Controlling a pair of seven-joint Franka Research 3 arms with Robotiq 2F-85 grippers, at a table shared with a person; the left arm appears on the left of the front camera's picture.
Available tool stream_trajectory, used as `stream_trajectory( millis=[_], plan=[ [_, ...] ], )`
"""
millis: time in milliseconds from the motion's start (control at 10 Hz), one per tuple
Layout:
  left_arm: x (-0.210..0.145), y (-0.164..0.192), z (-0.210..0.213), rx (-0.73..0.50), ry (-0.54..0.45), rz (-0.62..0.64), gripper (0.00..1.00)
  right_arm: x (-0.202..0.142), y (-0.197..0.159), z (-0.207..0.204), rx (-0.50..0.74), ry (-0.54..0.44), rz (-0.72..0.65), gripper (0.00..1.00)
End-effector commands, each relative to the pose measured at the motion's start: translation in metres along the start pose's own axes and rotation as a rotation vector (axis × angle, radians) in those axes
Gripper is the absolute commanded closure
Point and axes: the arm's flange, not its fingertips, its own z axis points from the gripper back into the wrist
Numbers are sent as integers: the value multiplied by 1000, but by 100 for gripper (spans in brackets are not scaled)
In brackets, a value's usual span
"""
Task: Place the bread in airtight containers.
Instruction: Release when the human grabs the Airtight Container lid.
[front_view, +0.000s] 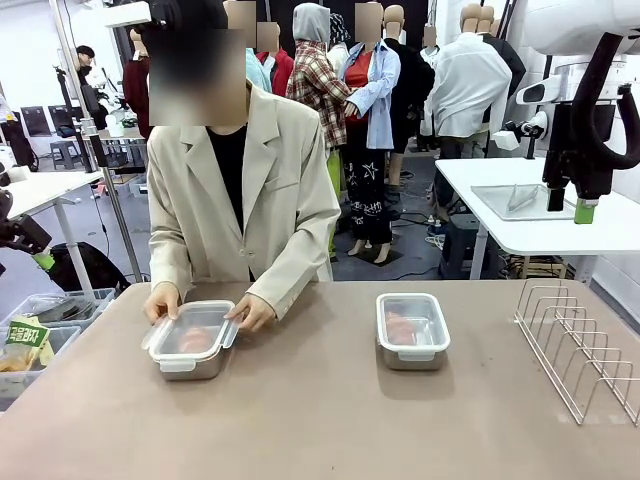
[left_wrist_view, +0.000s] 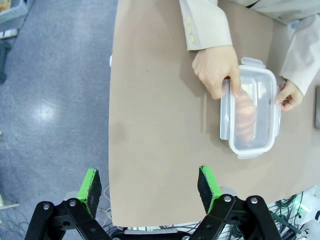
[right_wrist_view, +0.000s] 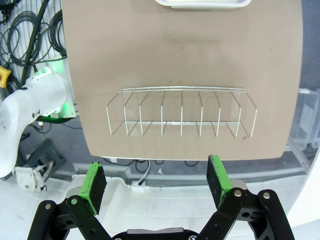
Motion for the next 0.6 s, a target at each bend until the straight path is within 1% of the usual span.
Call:
stream_trajectory(
  millis=[0,500],
  plan=[
    [-1,1,1,-2,-7,4,0,-1,1,1,8,-1,8,0],
    [-1,1,1,-2,-7,4,0,-1,1,1,8,-1,8,0]
  ],
)
